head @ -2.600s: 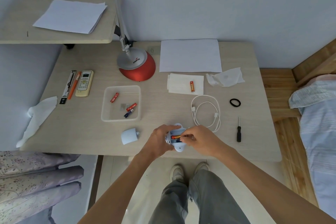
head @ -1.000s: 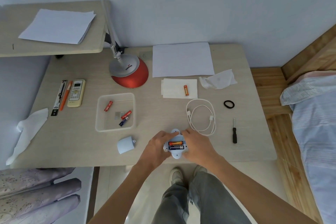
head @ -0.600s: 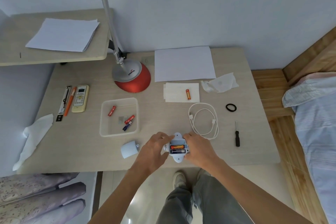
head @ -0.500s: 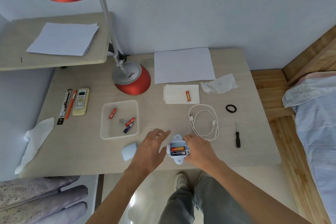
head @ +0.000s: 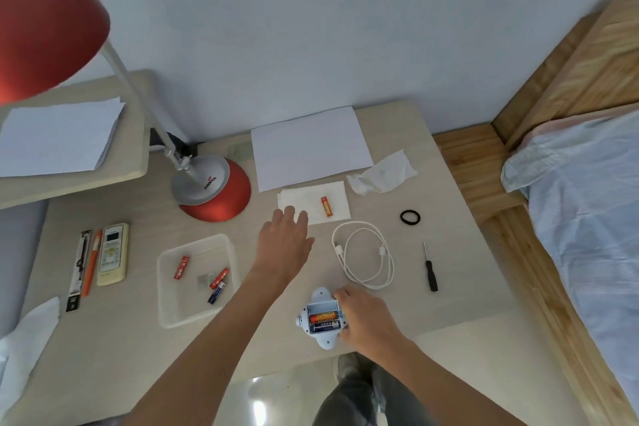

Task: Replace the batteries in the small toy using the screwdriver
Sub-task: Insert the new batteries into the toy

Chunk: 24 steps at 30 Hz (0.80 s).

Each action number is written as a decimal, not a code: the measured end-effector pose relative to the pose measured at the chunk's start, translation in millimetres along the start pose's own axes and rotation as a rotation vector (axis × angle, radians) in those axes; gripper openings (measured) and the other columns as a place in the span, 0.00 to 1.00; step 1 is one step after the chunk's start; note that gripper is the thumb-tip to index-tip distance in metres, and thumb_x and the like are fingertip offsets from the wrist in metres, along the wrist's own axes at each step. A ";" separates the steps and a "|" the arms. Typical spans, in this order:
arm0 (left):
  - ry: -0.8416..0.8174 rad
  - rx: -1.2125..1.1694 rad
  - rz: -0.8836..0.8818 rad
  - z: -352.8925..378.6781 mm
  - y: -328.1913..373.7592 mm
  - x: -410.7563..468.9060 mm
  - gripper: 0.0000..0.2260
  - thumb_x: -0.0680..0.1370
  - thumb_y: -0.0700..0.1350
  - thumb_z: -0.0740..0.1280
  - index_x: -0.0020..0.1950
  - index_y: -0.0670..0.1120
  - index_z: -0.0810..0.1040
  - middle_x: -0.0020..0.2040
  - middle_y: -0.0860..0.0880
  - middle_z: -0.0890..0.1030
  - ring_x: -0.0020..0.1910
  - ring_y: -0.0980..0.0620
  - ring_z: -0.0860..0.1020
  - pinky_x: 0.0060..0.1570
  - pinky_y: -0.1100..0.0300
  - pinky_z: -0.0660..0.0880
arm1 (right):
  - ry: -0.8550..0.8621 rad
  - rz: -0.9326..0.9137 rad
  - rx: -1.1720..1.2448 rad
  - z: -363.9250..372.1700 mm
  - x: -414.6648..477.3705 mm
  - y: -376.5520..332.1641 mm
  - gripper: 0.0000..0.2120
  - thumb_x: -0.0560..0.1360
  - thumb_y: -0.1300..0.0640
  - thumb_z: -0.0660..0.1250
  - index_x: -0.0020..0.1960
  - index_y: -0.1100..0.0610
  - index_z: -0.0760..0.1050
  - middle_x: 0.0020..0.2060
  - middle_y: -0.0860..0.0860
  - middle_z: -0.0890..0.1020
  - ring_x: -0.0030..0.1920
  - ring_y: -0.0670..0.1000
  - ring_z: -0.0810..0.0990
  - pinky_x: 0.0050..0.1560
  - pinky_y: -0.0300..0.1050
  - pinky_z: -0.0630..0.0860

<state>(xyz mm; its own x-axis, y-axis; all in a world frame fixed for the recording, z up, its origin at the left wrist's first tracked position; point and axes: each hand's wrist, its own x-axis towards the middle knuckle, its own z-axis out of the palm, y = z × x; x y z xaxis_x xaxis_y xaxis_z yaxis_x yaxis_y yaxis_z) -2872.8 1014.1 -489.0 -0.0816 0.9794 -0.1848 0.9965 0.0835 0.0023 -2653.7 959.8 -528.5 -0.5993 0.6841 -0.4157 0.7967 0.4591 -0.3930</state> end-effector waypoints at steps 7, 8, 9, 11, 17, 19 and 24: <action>-0.121 -0.023 0.074 8.0 8.9 82.9 0.21 0.85 0.56 0.67 0.74 0.47 0.72 0.70 0.45 0.74 0.69 0.43 0.73 0.55 0.48 0.79 | -0.012 0.044 0.051 6.9 -1.8 -0.5 0.26 0.75 0.50 0.78 0.69 0.52 0.71 0.60 0.49 0.78 0.57 0.51 0.81 0.60 0.46 0.81; -0.140 -0.039 0.089 11.1 10.3 91.2 0.21 0.84 0.55 0.67 0.74 0.47 0.72 0.69 0.45 0.74 0.69 0.43 0.73 0.54 0.48 0.79 | -0.012 0.048 0.056 7.4 -2.0 -0.2 0.26 0.75 0.50 0.78 0.68 0.52 0.71 0.60 0.49 0.78 0.57 0.51 0.81 0.60 0.47 0.81; -0.157 -0.058 0.107 14.1 11.6 98.3 0.21 0.84 0.55 0.68 0.73 0.47 0.73 0.67 0.45 0.74 0.69 0.43 0.73 0.53 0.48 0.79 | -0.014 0.052 0.060 7.9 -2.4 0.1 0.26 0.75 0.51 0.78 0.68 0.52 0.71 0.60 0.50 0.78 0.57 0.51 0.81 0.60 0.47 0.81; -0.177 -0.099 0.146 21.2 14.4 108.3 0.20 0.83 0.56 0.70 0.70 0.46 0.76 0.63 0.45 0.75 0.66 0.44 0.74 0.51 0.48 0.78 | -0.020 0.053 0.064 8.1 -2.8 0.3 0.26 0.75 0.52 0.78 0.68 0.52 0.70 0.60 0.50 0.78 0.57 0.51 0.80 0.60 0.49 0.81; -0.147 -0.237 0.147 36.8 16.6 114.0 0.15 0.81 0.50 0.73 0.63 0.43 0.79 0.58 0.45 0.76 0.61 0.43 0.76 0.50 0.48 0.78 | -0.023 0.048 0.072 6.3 -0.9 0.0 0.28 0.75 0.52 0.78 0.70 0.52 0.70 0.61 0.51 0.78 0.59 0.51 0.80 0.61 0.49 0.81; -0.137 -0.296 0.127 38.9 10.1 109.2 0.15 0.80 0.46 0.74 0.64 0.41 0.80 0.59 0.44 0.77 0.58 0.41 0.79 0.53 0.46 0.79 | -0.024 0.048 0.078 5.6 -0.6 0.5 0.28 0.76 0.51 0.78 0.70 0.52 0.70 0.62 0.51 0.78 0.60 0.51 0.80 0.62 0.49 0.81; -0.059 -0.379 0.101 37.4 -15.7 74.4 0.26 0.77 0.29 0.68 0.75 0.43 0.76 0.69 0.45 0.75 0.57 0.40 0.81 0.54 0.52 0.79 | -0.017 0.033 0.077 4.3 0.3 1.4 0.27 0.76 0.51 0.78 0.70 0.52 0.70 0.61 0.50 0.79 0.59 0.50 0.80 0.62 0.46 0.80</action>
<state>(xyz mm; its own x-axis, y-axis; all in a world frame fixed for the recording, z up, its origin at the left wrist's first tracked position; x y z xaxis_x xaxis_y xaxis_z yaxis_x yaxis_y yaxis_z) -2893.8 1078.7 -539.6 0.0287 0.9749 -0.2208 0.9213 0.0600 0.3843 -2653.1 958.3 -532.7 -0.5747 0.6879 -0.4434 0.8081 0.3913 -0.4403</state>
